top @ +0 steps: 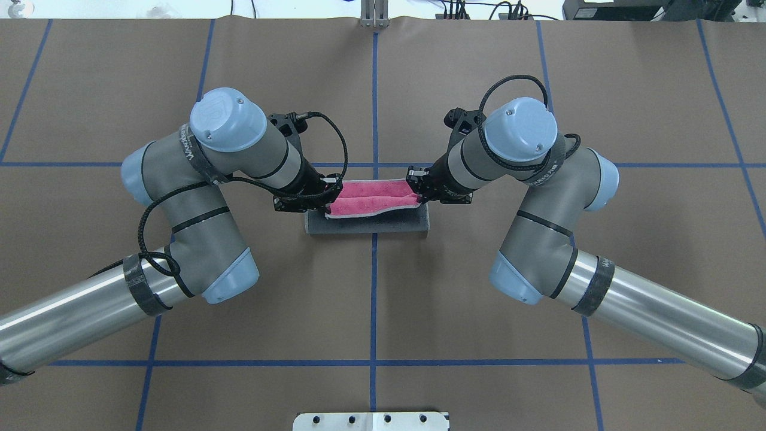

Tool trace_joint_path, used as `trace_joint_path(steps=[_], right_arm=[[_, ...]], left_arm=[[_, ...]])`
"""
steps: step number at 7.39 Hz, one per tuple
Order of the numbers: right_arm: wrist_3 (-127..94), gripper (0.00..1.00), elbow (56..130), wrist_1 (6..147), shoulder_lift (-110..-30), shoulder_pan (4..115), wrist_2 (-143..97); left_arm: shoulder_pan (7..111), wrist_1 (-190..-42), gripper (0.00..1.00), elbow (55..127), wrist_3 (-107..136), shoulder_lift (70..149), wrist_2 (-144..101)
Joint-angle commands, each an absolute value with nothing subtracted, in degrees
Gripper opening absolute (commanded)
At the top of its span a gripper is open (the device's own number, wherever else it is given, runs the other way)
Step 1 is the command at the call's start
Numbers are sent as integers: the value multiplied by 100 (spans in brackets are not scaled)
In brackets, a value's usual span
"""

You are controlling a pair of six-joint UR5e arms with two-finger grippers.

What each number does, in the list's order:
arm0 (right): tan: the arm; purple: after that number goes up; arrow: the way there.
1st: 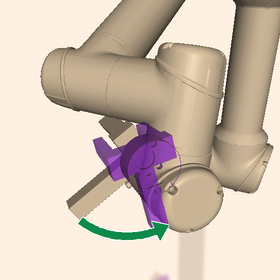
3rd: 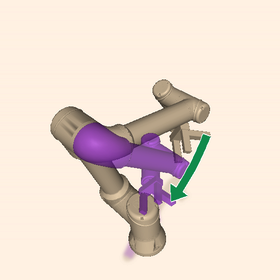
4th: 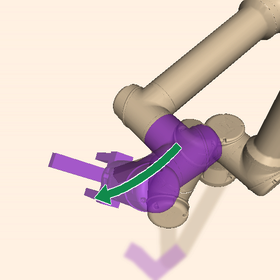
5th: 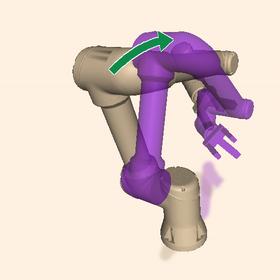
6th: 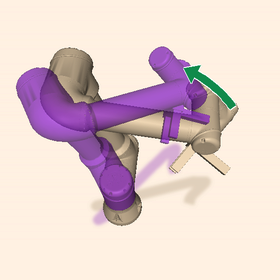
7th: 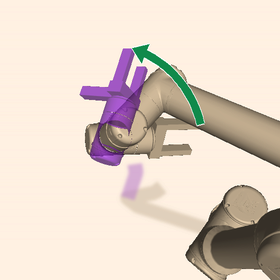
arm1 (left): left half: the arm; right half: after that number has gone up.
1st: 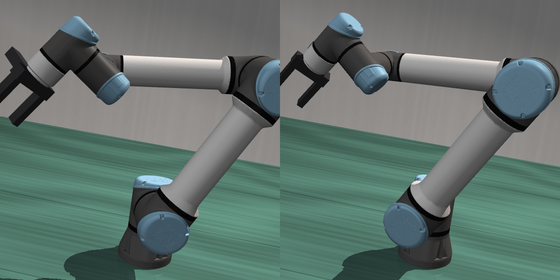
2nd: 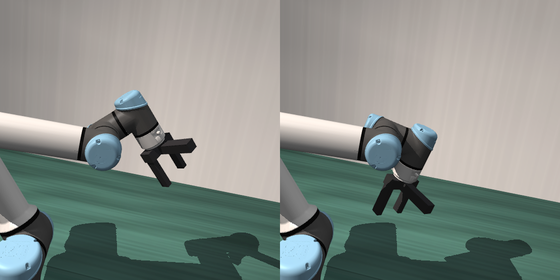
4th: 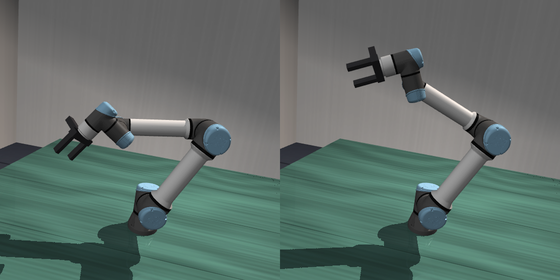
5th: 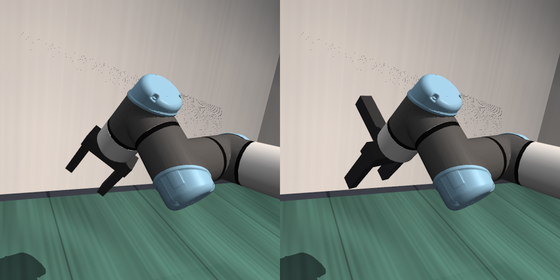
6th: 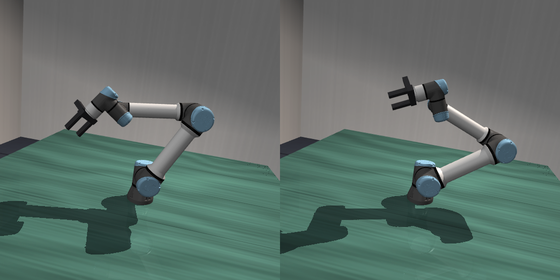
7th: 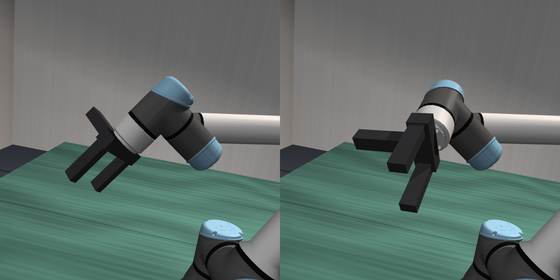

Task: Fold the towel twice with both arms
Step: 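Hold the folded edge down on the far edge with both grippers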

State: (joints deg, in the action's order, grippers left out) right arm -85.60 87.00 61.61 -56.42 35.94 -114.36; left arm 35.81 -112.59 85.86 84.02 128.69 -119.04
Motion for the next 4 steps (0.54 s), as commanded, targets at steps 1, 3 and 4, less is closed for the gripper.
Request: trace_joint_path(steps=[1,3,4], right_arm=[[-8561,0,8684,6161,-5634,3595,-11408],[-8561,0,8684,6161,-5625,3595,-11408],[-8561,0,8684,6161,-5625,3595,-11408]], left_arm=[[3595,-11259,0,8491,8402,12946,-11900],[3647,-11259,0,8394,8394,12946,-11839],[3647,-11259,0,8324,8315,12946,-11795]])
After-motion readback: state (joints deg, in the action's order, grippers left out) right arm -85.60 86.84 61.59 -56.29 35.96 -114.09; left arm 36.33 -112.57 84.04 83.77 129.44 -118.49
